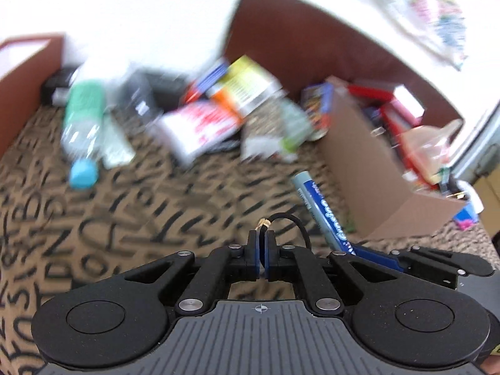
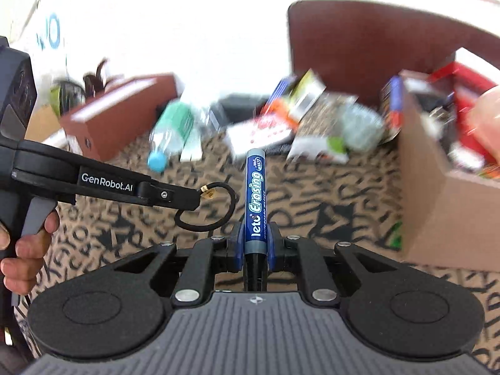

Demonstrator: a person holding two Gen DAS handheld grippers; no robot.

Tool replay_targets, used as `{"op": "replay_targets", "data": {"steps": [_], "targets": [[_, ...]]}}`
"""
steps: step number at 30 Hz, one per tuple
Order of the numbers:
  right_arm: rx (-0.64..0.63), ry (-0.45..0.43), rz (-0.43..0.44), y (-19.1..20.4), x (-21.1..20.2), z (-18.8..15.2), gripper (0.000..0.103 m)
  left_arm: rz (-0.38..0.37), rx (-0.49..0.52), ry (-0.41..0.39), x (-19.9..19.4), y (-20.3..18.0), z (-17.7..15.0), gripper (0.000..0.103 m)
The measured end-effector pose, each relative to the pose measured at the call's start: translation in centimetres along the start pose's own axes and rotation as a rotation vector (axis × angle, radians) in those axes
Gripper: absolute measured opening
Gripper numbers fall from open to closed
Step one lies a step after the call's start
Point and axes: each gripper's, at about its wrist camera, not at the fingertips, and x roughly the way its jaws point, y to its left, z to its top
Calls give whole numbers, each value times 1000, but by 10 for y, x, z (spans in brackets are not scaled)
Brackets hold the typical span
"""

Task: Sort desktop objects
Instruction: 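Carry the blue marker in the right tool while the left tool carries the keychain to the box, then release the blue marker from the right tool while the left tool drops the keychain into the box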

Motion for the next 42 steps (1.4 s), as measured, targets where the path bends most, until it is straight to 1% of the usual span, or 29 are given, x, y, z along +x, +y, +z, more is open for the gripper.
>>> {"op": "replay_targets", "data": {"steps": [3, 6, 10, 14, 17, 19, 21, 25, 28, 31, 35, 36, 38, 39, 40, 41, 42], "targets": [[32, -79, -31, -16, -27, 10, 17, -56, 28, -43, -5, -31, 20, 0], [56, -157, -89, -37, -56, 20, 17, -106, 47, -78, -2, -67, 41, 0], [84, -248, -203, -72, -90, 30, 17, -129, 68, -99, 18, -114, 65, 0], [127, -300, -323, -119, -115, 33, 17, -147, 78, -91, 46, -151, 81, 0], [164, -309, -404, -153, -117, 34, 17, -127, 98, -83, 69, -174, 88, 0], [170, -305, -427, -175, -109, 35, 17, -120, 103, -65, 84, -183, 90, 0], [155, -300, -430, -192, -95, 37, 17, -109, 108, -52, 98, -187, 89, 0], [127, -277, -415, -208, -72, 39, 17, -102, 102, -25, 115, -187, 88, 0], [114, -244, -408, -216, -58, 39, 17, -85, 128, -14, 122, -188, 86, 0], [92, -218, -397, -215, -50, 34, 17, -81, 130, 2, 128, -187, 82, 0], [91, -211, -401, -215, -46, 26, 17, -74, 162, -2, 129, -191, 77, 0], [92, -205, -404, -216, -46, 25, 18, -74, 167, -5, 129, -192, 77, 17], [91, -204, -423, -215, -46, 24, 21, -72, 163, -19, 128, -194, 75, 31], [89, -205, -430, -215, -47, 24, 32, -72, 158, -30, 126, -195, 75, 49], [89, -211, -438, -215, -49, 23, 43, -67, 153, -46, 123, -195, 75, 61], [91, -228, -456, -215, -52, 23, 69, -50, 144, -71, 118, -195, 74, 80], [89, -254, -483, -214, -57, 21, 82, -30, 136, -99, 113, -194, 73, 89]]}}
